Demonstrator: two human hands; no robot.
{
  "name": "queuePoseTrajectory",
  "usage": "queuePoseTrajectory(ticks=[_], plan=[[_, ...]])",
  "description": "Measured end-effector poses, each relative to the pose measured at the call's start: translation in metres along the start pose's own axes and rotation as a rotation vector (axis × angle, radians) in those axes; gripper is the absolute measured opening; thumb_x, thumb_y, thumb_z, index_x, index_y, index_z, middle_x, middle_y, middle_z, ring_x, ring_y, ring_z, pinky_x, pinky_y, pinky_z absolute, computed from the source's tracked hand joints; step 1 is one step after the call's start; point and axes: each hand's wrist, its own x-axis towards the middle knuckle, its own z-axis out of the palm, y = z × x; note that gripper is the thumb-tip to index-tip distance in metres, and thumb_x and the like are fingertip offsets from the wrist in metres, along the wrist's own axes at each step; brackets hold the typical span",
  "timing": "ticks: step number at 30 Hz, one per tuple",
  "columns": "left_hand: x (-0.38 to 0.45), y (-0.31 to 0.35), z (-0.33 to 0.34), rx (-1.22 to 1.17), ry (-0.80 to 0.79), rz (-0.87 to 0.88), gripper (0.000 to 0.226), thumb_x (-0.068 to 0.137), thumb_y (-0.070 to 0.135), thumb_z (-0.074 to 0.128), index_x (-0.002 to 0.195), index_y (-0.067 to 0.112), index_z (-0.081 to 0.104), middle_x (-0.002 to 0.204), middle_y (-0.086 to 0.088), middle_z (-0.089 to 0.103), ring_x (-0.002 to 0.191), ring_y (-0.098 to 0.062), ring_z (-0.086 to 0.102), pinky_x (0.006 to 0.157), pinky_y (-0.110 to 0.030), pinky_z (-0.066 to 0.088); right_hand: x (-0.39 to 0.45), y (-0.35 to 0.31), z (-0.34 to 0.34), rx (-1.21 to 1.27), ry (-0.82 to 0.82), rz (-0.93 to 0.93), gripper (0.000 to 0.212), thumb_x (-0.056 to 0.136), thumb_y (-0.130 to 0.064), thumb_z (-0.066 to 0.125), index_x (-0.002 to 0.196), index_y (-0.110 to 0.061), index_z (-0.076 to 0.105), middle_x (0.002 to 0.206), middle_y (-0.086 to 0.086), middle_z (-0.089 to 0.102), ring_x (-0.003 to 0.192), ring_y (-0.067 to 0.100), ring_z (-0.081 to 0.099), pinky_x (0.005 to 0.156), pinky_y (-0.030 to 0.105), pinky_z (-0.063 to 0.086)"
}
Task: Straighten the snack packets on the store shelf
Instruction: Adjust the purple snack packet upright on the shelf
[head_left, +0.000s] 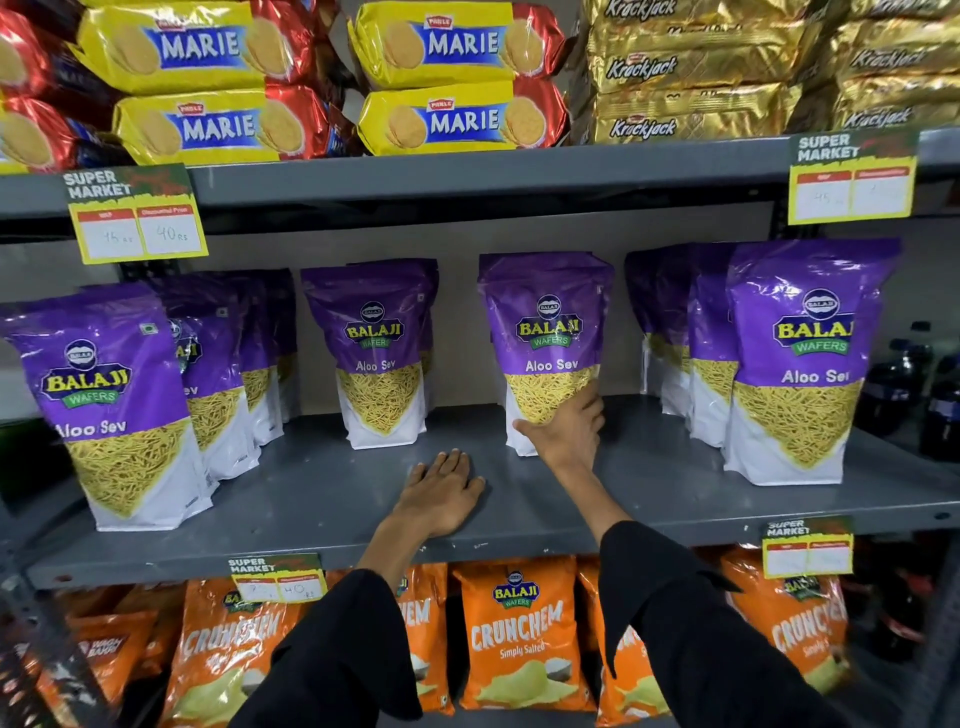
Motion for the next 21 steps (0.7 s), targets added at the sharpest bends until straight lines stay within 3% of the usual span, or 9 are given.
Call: queuePoseTrajectory(ticks=[21], plan=[[-0.002,0.003,-0.001,0.022,0.002,-0.013,0.066,0.104,0.048,0.020,0.158,0.011,0.017,0.168,-0.008,0.013,0.155,-0.024,0.010,0.124,-0.046,0.009,-0.078,0.024,-0.062,-0.027,0.026,-0.071,0.140,0.056,-0.061,0.089,0.156,-0.005,0.008,0.150,0.022,0.034,0.139,0.042,0.035,0.107,0.054,0.042]])
